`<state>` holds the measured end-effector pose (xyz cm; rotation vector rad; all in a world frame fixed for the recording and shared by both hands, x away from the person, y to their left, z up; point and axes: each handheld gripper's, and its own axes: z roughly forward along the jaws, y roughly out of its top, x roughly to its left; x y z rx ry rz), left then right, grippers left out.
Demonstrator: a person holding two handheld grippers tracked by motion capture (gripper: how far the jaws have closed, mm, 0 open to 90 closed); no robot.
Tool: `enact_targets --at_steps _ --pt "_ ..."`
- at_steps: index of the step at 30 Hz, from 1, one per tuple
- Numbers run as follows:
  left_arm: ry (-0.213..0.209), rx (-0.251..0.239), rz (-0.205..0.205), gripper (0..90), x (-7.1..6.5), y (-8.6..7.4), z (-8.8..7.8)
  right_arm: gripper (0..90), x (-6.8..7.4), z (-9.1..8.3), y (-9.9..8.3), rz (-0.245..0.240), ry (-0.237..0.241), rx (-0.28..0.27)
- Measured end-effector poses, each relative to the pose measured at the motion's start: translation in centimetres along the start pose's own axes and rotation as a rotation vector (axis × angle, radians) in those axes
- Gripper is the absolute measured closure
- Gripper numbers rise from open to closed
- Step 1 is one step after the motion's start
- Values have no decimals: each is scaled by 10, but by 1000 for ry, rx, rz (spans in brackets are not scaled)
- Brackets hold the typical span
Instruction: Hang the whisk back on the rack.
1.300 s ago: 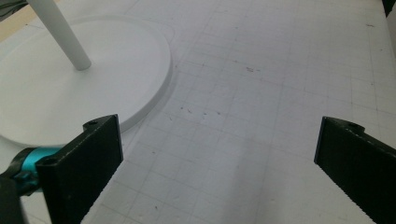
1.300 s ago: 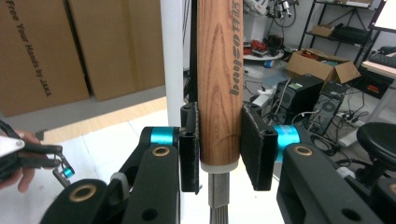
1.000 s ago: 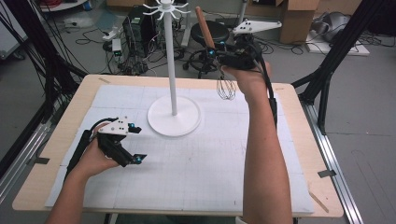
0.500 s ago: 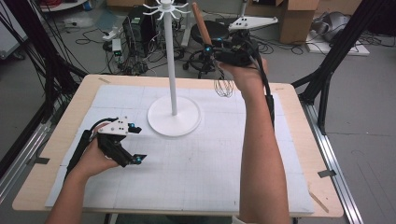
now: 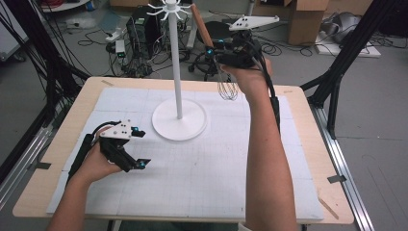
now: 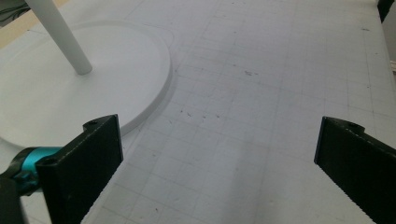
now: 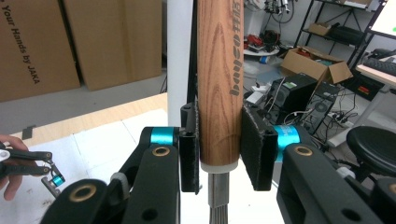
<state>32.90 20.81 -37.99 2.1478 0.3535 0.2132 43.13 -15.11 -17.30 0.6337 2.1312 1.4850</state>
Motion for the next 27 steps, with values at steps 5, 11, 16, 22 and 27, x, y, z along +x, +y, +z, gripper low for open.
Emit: enact_targets --at_steps 5,11,16,22,27 --pt "1 1 1 17 -1 0 0 706 2 5 -2 1 -3 15" --pt "5 -5 -2 17 0 0 -1 706 2 12 -6 11 0 16" --pt "2 -4 2 17 0 0 -1 707 3 16 -6 15 -3 24" --pt "5 0 5 16 0 0 -1 706 5 21 -6 31 1 28" --pt "2 -6 2 17 0 0 -1 704 6 25 -7 36 -2 25"
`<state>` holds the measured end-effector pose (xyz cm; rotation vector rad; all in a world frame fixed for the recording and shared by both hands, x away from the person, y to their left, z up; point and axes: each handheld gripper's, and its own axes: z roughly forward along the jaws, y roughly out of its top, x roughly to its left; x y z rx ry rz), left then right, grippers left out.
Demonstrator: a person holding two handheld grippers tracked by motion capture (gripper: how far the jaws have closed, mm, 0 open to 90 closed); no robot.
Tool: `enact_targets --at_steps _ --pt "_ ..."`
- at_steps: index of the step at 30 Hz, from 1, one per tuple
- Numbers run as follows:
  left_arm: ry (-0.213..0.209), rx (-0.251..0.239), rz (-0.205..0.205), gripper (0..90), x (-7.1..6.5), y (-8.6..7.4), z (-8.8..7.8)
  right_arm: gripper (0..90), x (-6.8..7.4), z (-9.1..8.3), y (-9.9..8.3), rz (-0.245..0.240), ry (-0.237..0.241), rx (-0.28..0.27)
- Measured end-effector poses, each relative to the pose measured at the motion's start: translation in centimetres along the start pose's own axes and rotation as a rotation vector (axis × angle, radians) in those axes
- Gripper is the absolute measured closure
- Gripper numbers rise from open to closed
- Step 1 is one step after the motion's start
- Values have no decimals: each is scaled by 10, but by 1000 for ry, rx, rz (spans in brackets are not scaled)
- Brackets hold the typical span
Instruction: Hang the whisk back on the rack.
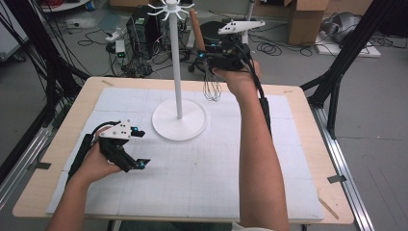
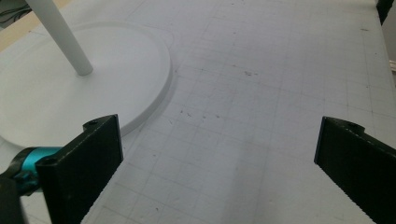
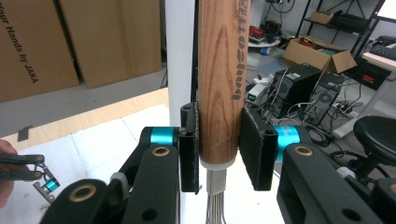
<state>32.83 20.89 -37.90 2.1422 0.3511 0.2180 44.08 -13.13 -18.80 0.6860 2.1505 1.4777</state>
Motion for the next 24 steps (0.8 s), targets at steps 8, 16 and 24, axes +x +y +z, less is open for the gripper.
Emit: enact_targets --at_steps 8,16,24 --pt "0 -2 3 17 -1 1 0 674 0 2 0 14 2 10" --pt "0 -1 6 17 -1 1 0 500 0 1 0 47 24 26" --pt "-1 -9 0 17 -2 1 0 409 5 -15 -2 18 57 44"
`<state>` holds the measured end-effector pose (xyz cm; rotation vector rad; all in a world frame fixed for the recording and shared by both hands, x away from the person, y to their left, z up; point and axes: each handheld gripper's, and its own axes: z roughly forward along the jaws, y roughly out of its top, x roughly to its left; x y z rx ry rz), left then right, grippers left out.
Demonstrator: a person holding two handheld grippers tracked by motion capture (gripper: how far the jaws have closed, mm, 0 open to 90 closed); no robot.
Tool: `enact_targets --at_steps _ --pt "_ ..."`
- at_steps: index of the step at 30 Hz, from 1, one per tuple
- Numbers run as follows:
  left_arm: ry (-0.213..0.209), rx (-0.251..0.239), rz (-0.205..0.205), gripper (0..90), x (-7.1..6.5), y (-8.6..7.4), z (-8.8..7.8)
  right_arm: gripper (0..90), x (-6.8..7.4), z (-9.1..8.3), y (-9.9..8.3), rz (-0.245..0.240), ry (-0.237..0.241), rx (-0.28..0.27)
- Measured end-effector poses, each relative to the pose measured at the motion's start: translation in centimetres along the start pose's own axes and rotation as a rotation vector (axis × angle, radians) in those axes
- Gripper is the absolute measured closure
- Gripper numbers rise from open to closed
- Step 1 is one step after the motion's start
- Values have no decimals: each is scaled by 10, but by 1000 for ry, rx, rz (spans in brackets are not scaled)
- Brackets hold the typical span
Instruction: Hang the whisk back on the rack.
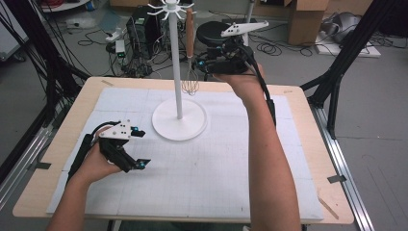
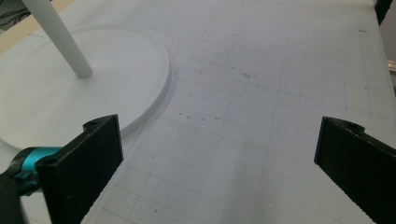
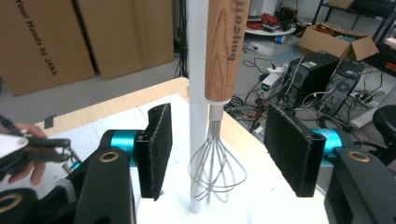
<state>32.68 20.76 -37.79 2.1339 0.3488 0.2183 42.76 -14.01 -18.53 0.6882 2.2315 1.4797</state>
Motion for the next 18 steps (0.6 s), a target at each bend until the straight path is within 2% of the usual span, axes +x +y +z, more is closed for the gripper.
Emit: enact_targets --at_steps 5,12,18 --pt "2 10 5 16 1 0 0 362 4 -14 -4 -8 12 -20" --pt "1 10 4 16 1 0 0 304 5 -29 -19 -18 22 -9" --pt "1 13 0 17 1 -1 1 267 5 -43 -32 0 30 -32"
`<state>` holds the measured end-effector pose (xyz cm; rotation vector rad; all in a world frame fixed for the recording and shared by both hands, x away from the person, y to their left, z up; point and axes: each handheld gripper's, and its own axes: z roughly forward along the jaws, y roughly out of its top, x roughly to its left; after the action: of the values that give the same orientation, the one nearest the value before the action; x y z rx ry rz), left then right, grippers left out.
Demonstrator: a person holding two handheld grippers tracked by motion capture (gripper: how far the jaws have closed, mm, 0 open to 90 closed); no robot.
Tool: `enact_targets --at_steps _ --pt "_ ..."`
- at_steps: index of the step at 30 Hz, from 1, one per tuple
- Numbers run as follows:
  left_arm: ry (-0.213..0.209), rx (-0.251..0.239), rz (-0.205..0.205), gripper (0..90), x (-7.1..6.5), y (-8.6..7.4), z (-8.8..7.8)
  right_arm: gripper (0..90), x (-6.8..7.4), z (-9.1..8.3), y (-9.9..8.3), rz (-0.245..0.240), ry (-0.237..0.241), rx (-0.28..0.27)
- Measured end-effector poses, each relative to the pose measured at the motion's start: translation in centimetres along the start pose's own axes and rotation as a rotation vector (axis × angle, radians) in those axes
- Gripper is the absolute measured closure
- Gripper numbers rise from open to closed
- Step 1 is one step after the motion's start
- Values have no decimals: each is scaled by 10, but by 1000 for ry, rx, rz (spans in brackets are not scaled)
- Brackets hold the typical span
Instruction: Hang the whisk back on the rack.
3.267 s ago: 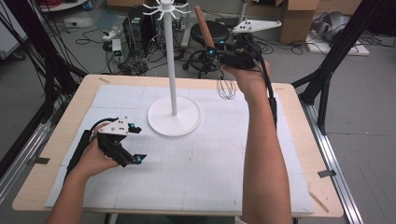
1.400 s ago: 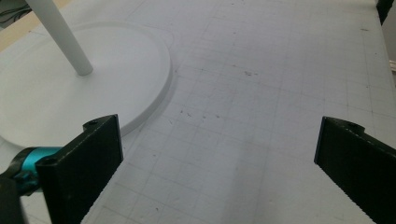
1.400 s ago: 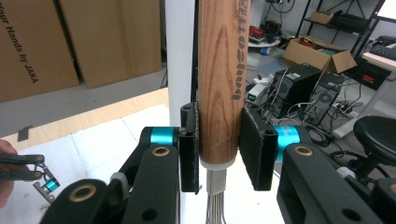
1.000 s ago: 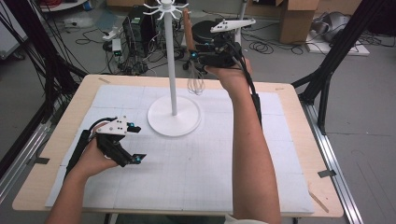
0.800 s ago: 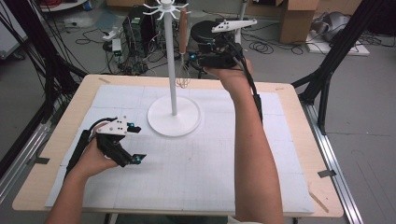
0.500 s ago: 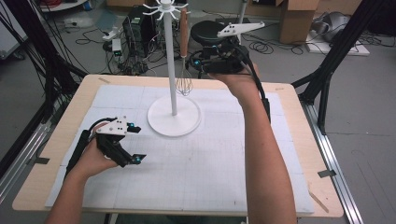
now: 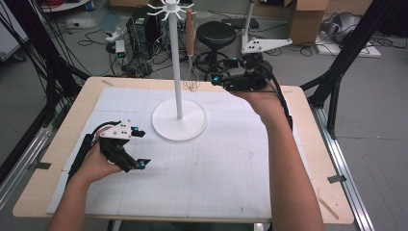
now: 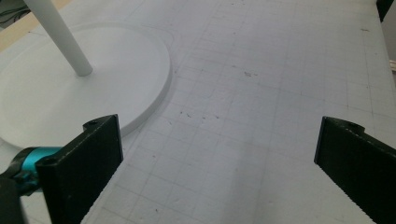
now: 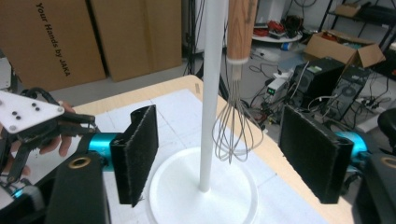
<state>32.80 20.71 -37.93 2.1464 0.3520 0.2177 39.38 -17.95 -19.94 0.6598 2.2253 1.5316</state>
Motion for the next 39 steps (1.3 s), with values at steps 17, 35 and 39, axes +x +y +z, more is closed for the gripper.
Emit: enact_targets --at_steps 17,35,39 --pt "1 4 1 17 1 0 -1 197 18 -29 -49 6 21 -40" --pt "-5 -12 -1 17 0 0 -3 155 20 -31 -112 44 40 -16" --pt "-8 -7 10 17 0 0 -3 153 22 -32 -124 36 39 -5"
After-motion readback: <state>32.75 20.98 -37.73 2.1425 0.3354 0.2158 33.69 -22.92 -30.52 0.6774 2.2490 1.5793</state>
